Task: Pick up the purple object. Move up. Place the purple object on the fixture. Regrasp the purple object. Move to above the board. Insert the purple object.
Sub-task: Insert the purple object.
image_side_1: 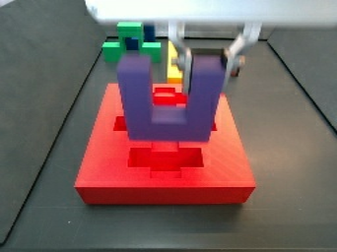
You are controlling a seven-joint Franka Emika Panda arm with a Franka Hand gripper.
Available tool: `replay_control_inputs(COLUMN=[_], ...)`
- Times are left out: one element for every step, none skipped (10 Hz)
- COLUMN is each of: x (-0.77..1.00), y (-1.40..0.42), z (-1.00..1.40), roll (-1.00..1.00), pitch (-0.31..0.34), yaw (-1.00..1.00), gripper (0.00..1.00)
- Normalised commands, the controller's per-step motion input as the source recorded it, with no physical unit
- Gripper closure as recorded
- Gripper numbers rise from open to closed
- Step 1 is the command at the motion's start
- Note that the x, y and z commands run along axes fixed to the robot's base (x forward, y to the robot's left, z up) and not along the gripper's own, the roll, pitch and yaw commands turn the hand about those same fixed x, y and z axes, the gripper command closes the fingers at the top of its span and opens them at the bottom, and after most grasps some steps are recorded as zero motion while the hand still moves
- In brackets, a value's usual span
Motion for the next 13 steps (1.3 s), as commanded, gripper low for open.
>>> replay_control_inputs(x=[0.05,0.00,-0.15,0.00,0.04,0.00,0.07,0.05,0.00,0.16,0.19,0.09,0.06], y=[-0.25,-0.18,-0.26,-0.17,-0.03,0.00,0.03,0.01,0.00,0.00,0.00,0.00,0.00], z=[-0.36,-0.25,-0.26,-0.21,-0.23,-0.25,-0.24,-0.23,-0.27,-0.21,-0.21,-0.19,-0.20], roll=[0.26,0.09,0.15,0.13,0.11,0.09,0.07,0.06,0.00,0.00,0.01,0.01,0.02], pitch=[0.000,-0.004,-0.051,-0.036,0.000,-0.006,0.000,0.000,-0.053,-0.033,-0.007,0.000,0.000], yaw=[0.00,0.00,0.00,0.00,0.03,0.03,0.00,0.00,0.00,0.00,0.00,0.00,0.00], gripper=[1.00,1.00,1.00,1.00,1.00,1.00,1.00,1.00,1.00,1.00,1.00,1.00,1.00])
